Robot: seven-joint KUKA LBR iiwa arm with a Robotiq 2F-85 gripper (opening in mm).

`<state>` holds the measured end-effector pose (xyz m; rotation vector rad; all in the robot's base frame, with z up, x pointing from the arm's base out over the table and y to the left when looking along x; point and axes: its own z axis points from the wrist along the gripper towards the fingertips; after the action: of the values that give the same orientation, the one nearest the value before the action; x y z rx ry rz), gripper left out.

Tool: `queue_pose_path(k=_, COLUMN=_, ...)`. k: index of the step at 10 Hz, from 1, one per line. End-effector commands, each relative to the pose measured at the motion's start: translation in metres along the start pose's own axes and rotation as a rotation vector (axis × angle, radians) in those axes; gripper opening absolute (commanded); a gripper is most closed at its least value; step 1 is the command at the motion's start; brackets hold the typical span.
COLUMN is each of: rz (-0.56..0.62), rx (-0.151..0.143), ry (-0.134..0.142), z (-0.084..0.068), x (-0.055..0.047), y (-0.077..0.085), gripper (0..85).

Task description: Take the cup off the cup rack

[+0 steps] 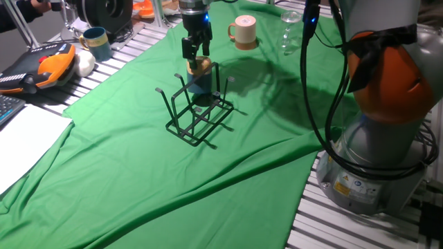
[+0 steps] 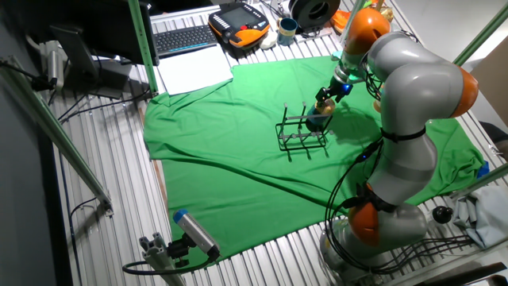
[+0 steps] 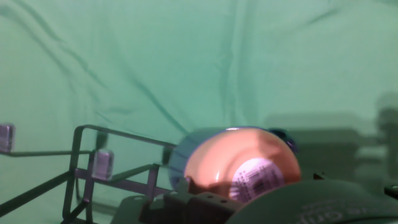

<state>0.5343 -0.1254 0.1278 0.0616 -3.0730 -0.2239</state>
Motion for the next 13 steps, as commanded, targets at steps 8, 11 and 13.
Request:
queue_pose_path(k=8, rz=0.010, rx=-0.025, ry=-0.034, z=0.013, x=0.001, y=0.007, gripper=85.0)
queue_pose_path(k=11, rz=-0.018, rx=-0.016, ry=-0.025, z=0.010, x=-0.002, y=0.010, gripper=68.0)
queue_pose_path(k=13, rz=-0.021, rx=-0.008, ry=-0.012, z=0.001, x=-0.005, y=0.014, gripper=51.0)
